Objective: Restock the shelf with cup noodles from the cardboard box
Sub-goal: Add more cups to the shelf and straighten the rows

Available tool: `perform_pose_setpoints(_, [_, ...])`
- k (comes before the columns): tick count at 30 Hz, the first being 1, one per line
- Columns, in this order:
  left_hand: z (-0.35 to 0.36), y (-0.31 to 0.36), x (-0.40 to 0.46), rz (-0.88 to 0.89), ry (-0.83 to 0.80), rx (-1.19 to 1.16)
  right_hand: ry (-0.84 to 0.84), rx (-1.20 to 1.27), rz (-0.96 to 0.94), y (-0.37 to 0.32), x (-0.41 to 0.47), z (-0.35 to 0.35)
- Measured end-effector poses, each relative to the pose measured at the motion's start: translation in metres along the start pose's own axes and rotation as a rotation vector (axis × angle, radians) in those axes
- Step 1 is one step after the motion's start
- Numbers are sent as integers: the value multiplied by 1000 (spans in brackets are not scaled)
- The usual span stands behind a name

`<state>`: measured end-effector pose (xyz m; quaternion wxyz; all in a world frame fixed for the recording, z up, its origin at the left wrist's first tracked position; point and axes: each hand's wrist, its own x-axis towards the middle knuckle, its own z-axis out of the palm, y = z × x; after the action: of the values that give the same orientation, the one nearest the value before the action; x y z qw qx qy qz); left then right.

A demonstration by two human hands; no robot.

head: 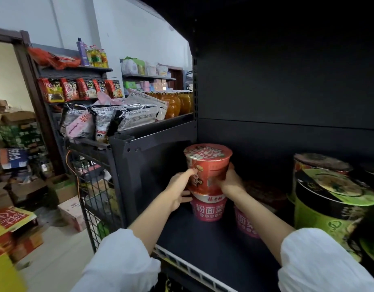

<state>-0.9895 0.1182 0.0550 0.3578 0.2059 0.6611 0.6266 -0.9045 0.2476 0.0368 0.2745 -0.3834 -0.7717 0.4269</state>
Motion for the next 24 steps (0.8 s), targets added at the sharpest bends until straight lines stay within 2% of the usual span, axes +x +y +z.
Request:
perform_pose_setpoints(2, [0, 1, 1, -10, -32, -24, 39, -29, 14, 1, 1, 1])
perform_pose_setpoints(7, [7, -2, 7, 12, -58, -109, 8, -34, 18, 8, 1, 10])
perform_pose_setpoints(13, [4, -8, 21, 34, -38, -79, 20, -86, 46, 4, 2, 11])
perform_pose_setpoints(18, [1, -15, 25, 103, 69, 127, -8, -23, 51, 4, -3, 9])
perform_pose_setpoints(21, [3, -12, 15, 234, 171, 329, -4, 49, -30, 1, -19, 4])
perform_pose_setpoints(24, [7, -5, -12, 411, 203, 569, 0, 23, -156, -5, -47, -9])
